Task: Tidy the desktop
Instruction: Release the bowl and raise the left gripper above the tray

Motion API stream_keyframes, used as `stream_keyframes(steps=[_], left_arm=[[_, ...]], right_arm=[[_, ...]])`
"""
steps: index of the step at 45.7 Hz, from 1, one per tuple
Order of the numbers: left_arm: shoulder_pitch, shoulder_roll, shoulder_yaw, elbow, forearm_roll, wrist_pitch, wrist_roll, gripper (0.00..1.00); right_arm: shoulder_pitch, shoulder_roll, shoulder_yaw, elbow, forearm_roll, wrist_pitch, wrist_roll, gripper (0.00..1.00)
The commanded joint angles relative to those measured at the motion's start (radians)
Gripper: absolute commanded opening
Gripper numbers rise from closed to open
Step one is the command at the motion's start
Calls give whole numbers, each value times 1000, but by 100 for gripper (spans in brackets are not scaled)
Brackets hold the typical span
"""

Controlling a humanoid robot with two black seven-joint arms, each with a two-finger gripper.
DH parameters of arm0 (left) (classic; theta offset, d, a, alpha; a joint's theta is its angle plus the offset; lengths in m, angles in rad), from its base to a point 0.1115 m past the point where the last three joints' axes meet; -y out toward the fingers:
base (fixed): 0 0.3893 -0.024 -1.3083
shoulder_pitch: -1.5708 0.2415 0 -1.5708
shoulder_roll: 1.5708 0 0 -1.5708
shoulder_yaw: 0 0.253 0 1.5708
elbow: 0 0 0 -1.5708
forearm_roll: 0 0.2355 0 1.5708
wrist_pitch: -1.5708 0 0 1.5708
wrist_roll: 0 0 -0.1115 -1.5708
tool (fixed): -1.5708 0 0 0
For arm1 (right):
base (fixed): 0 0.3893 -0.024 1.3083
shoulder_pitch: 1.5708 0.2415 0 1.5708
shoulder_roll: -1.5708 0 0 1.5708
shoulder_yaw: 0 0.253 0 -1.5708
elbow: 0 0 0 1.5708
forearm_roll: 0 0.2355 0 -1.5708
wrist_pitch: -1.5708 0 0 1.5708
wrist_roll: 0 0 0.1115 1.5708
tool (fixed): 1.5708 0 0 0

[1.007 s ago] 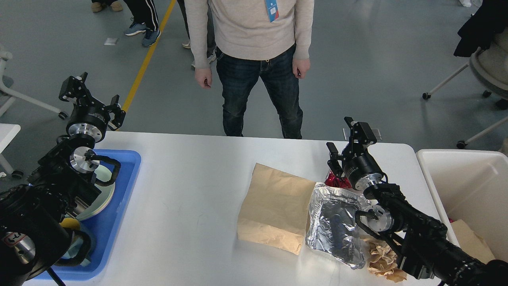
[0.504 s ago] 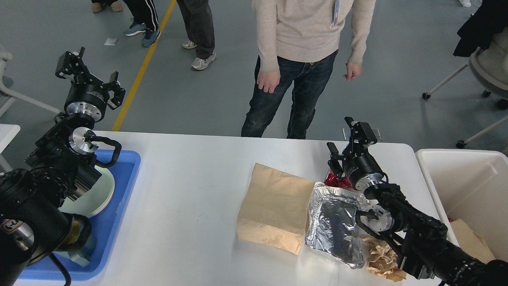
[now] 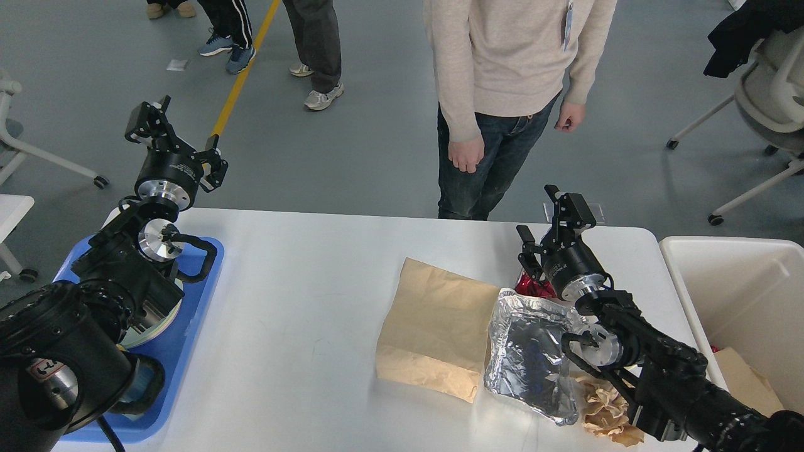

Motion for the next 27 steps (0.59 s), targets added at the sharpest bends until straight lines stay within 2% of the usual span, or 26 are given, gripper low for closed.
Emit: stream_keyframes(steps=[1,10,16,27], left_arm=[[57,-27,59,1,1,-2,-8,97],[48,-39,194,-1,2,0,-66,97],[43,-58,199,-1,4,8,-109,97],[97,-73,184,-2,-1,-3,-123,97]], right_arm=[[0,0,0,-2,-1,0,0,100],[2,0,0,-2,0,0,0,100],[0,0,0,-2,-1,0,1,100],[2,0,0,-2,0,0,0,100]])
